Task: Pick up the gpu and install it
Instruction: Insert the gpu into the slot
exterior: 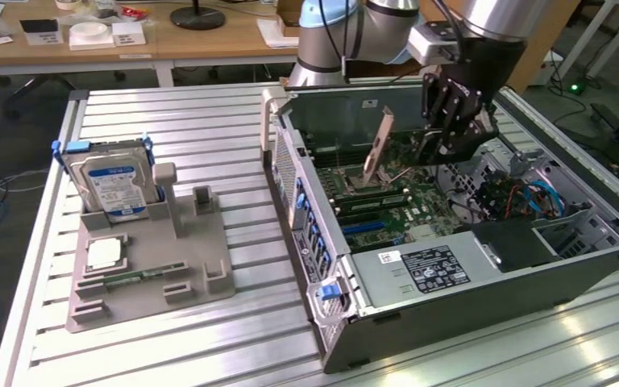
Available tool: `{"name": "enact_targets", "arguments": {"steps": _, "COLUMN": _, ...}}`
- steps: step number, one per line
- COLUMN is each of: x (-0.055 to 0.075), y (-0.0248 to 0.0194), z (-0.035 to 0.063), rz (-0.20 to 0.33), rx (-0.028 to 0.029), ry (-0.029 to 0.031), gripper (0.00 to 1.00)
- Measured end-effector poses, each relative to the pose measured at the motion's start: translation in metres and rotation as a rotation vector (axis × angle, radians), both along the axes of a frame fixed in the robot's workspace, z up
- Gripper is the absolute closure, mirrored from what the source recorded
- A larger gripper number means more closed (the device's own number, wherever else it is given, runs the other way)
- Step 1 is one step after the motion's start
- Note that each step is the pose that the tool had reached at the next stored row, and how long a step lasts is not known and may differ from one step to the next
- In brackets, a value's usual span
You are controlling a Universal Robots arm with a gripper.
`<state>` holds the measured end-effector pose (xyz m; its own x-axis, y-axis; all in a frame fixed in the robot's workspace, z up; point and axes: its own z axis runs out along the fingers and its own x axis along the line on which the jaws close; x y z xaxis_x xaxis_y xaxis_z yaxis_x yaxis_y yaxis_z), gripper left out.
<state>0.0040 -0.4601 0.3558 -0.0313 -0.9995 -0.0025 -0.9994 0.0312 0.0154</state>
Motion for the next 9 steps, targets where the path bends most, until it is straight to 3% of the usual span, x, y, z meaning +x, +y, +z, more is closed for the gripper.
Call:
{"name": "enact_targets", "arguments": {"steps": 4, "x": -0.004, "y": 0.0006, "z": -0.0041, "rz": 0.000, "rx": -0.0005, "ry": -0.0225, "gripper": 0.72}}
{"name": "enact_targets", "arguments": {"steps": 9, "x": -0.008, "y": 0.0020, "z": -0.0132, "rz": 0.000, "rx": -0.0003, "ry": -0.0234, "gripper": 0.72}}
